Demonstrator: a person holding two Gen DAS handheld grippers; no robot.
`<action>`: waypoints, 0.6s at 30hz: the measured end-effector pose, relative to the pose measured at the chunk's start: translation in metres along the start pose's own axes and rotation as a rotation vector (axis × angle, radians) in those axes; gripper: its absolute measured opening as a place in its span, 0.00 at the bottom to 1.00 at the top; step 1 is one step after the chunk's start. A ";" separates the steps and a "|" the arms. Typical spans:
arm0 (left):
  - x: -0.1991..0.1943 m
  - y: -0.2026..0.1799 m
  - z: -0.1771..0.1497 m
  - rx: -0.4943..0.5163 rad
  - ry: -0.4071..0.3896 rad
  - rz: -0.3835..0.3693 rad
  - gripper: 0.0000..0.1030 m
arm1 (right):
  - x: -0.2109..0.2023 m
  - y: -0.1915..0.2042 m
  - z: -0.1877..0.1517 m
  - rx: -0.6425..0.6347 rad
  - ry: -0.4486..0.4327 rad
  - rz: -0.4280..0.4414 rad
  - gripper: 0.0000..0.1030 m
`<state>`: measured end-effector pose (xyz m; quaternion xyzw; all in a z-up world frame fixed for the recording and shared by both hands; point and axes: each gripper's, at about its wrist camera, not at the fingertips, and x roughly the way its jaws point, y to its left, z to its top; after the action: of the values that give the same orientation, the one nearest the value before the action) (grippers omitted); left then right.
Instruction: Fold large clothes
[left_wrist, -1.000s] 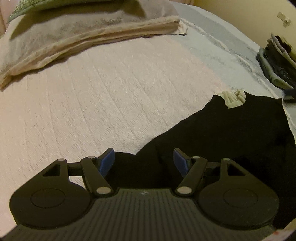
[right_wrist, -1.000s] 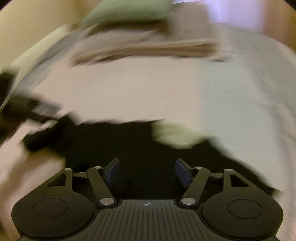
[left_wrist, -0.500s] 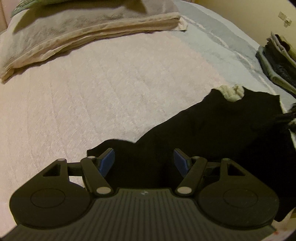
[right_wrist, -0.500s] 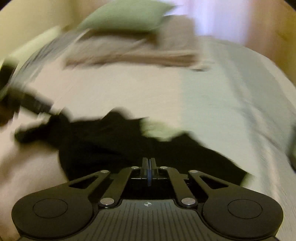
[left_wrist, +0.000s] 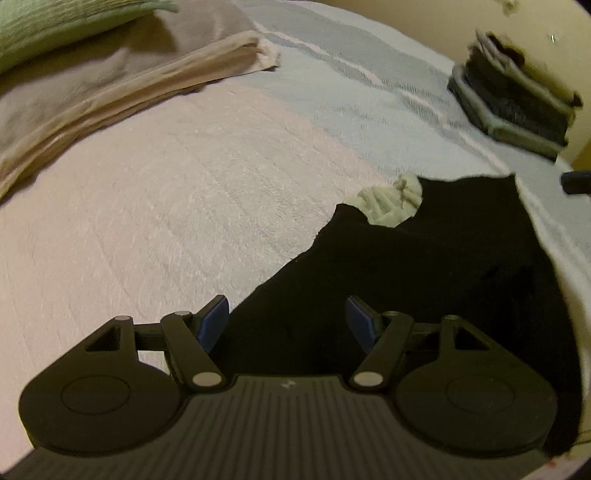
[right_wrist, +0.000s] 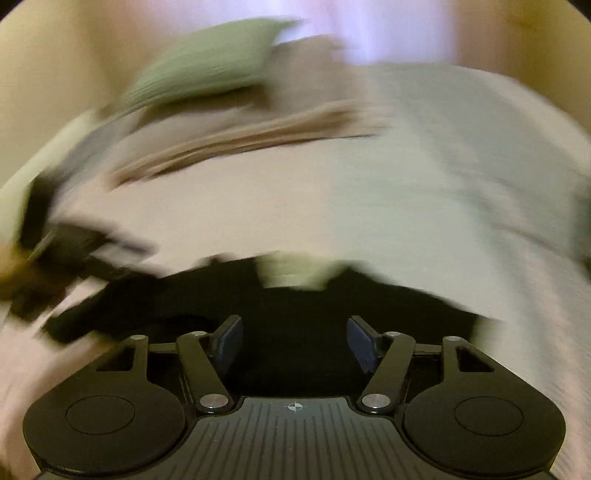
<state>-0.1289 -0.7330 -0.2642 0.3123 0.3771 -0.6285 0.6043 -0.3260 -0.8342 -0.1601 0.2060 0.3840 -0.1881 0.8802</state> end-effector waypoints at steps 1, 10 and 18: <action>0.002 0.000 0.000 0.004 0.003 0.005 0.64 | 0.018 0.019 0.003 -0.080 0.010 0.026 0.58; -0.017 0.040 -0.039 -0.076 0.058 0.108 0.64 | 0.056 0.035 0.015 -0.081 -0.005 -0.010 0.02; -0.016 0.037 -0.032 -0.064 0.045 0.087 0.64 | -0.093 -0.064 -0.011 0.096 -0.106 -0.563 0.03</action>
<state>-0.0929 -0.6966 -0.2712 0.3229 0.3966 -0.5821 0.6321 -0.4232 -0.8664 -0.1107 0.1227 0.3702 -0.4534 0.8015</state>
